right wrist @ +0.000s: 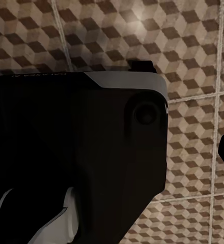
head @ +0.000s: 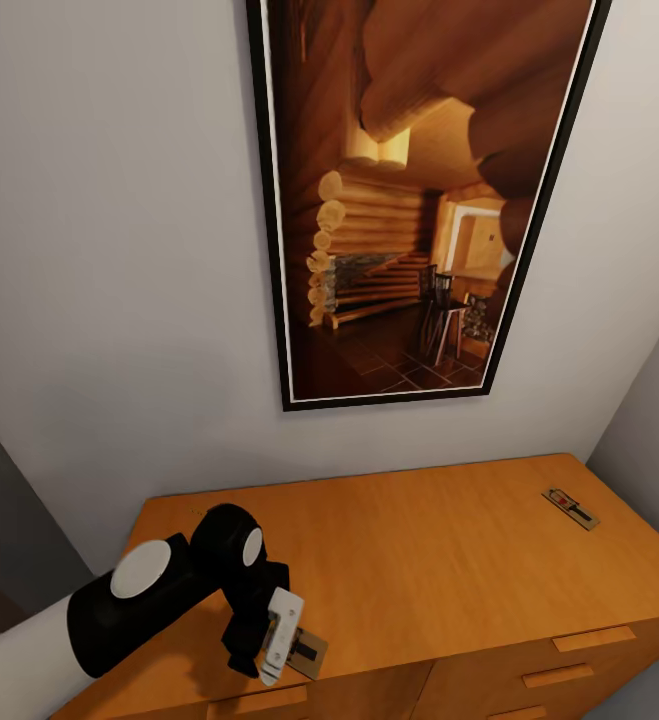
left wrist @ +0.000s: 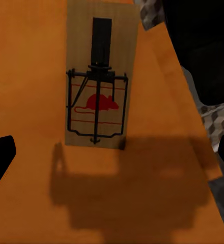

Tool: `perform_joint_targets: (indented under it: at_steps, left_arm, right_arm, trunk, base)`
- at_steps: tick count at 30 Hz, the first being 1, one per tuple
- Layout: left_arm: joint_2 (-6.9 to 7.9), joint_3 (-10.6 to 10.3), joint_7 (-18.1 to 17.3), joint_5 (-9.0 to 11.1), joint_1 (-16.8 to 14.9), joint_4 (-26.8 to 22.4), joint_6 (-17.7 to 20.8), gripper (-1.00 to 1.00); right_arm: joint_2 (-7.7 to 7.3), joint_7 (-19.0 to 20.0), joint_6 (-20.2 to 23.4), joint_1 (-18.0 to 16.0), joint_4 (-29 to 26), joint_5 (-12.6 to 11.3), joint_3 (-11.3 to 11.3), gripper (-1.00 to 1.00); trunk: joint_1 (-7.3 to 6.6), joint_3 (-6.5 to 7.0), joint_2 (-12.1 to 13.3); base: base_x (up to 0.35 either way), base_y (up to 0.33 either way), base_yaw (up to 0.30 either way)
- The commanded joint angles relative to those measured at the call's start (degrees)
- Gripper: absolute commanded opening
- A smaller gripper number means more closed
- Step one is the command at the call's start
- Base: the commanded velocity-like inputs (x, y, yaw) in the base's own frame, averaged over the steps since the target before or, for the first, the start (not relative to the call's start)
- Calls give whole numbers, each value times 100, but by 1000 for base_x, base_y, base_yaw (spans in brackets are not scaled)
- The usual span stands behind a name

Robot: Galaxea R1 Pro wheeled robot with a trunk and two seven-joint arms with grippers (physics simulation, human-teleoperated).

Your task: Take the four mousetraps from the cabinet in the bathroom and place them on the bathroom floor. Make sure all four end up on the same floor surface, and ensure that at least two of them are either under or directly next to the same bathroom sink.

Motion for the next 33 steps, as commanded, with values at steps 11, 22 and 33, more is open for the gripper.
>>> perform_joint_targets:
  at_steps: [11,22,33]
  left_arm:
    - [-110,-37,-36,-667,-9,-9,68,100]
    - [-139,-70,-36,-871,-8,-9,69,100]
    - [-143,-342,-36,-925,-8,-9,69,100]
  right_arm:
    - [-6,-25,30,-3,-10,-52,49,100]
    - [-7,-25,23,1,-9,-52,49,100]
    - [-7,-25,21,-3,-9,-55,49,100]
  trunk:
    - [4,-13,-13]
    - [4,-13,-13]
    - [4,-13,-13]
  base:
    - [0,0,0]
    - [0,0,0]
    - [0,0,0]
